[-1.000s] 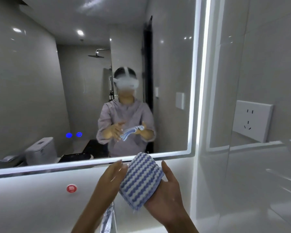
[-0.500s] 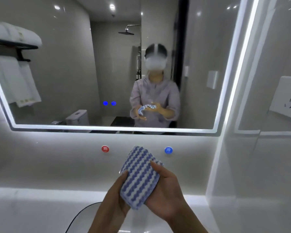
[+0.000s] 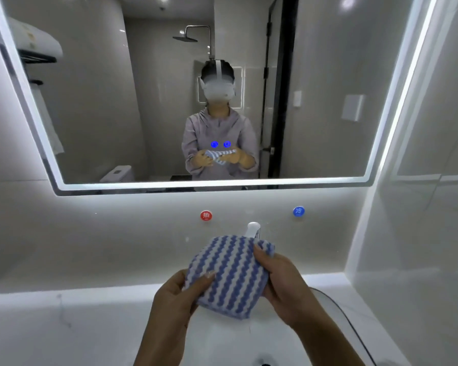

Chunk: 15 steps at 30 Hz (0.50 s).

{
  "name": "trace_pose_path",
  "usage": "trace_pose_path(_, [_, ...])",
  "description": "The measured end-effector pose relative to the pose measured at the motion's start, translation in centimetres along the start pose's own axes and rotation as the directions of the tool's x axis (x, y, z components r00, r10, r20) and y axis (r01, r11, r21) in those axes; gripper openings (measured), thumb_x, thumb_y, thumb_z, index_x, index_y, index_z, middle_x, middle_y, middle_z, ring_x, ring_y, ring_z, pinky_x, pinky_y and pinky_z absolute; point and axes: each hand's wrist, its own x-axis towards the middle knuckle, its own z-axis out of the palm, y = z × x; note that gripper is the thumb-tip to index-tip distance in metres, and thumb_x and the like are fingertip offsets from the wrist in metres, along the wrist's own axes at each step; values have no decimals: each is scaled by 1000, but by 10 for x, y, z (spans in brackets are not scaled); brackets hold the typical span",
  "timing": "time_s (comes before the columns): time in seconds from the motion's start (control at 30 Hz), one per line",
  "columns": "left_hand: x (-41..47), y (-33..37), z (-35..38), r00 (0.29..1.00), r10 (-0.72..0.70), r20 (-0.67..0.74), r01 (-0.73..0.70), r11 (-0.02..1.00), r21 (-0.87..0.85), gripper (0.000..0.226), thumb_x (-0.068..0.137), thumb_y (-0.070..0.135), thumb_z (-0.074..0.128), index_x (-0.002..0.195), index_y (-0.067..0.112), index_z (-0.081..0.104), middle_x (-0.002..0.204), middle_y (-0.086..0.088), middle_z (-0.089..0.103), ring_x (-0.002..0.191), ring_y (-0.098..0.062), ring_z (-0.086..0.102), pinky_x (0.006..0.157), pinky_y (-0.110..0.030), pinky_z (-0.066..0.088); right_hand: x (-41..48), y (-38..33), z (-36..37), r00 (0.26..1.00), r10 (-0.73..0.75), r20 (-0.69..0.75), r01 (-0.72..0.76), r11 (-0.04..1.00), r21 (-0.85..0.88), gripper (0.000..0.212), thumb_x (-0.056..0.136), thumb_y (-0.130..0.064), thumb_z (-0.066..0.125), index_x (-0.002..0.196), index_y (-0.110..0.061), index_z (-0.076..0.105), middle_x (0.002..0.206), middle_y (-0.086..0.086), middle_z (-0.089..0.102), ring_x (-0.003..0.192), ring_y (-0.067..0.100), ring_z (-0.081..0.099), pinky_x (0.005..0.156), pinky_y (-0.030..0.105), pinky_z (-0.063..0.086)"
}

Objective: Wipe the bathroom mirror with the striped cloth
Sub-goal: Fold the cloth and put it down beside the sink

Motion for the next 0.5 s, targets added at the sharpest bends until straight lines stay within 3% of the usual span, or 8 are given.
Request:
trace_pose_path(0.1, [-14,16,-32,993,-50,109,50,999,-4,38,57,17,75,92,2,69,90,-16,74,76,-24,73,56,-25,57,-8,7,28,997,-78,-1,77,990,-120,40,83,-38,56,107,-7,64,95,7,75,86,21,72,65,26,55])
trace_pose_path(0.17, [-18,27,-43,974,-142,179,154,987,-54,24,84,17,57,97,-1,63,82,-15,75,69,-23,72,52,-26,57,-14,8,44,995,-93,26,96,983,-159,38,78,-40,59,100,-10,66,91,4,75,83,18,72,63,21,54])
trace_pose_path(0.23, [-16,39,-50,963,-191,192,200,979,-30,28,96,23,41,103,2,58,81,-12,73,69,-24,69,58,-32,56,-18,10,58,993,-87,75,101,974,-202,36,76,-40,61,96,-12,69,92,4,75,84,18,72,67,22,54])
trace_pose_path(0.33, [-16,48,-57,978,-153,142,150,988,36,36,82,32,55,103,5,64,97,-16,71,82,-31,67,73,-40,52,-23,14,71,988,-90,129,122,955,-269,34,74,-43,62,93,-16,70,92,2,75,86,18,71,73,24,54])
trace_pose_path(0.5, [-23,44,-64,999,42,7,-43,987,155,33,68,37,67,95,17,69,86,-2,76,74,-22,73,65,-35,56,-22,15,72,986,-132,105,158,941,-300,38,73,-48,61,93,-17,71,91,1,75,85,18,72,73,24,54])
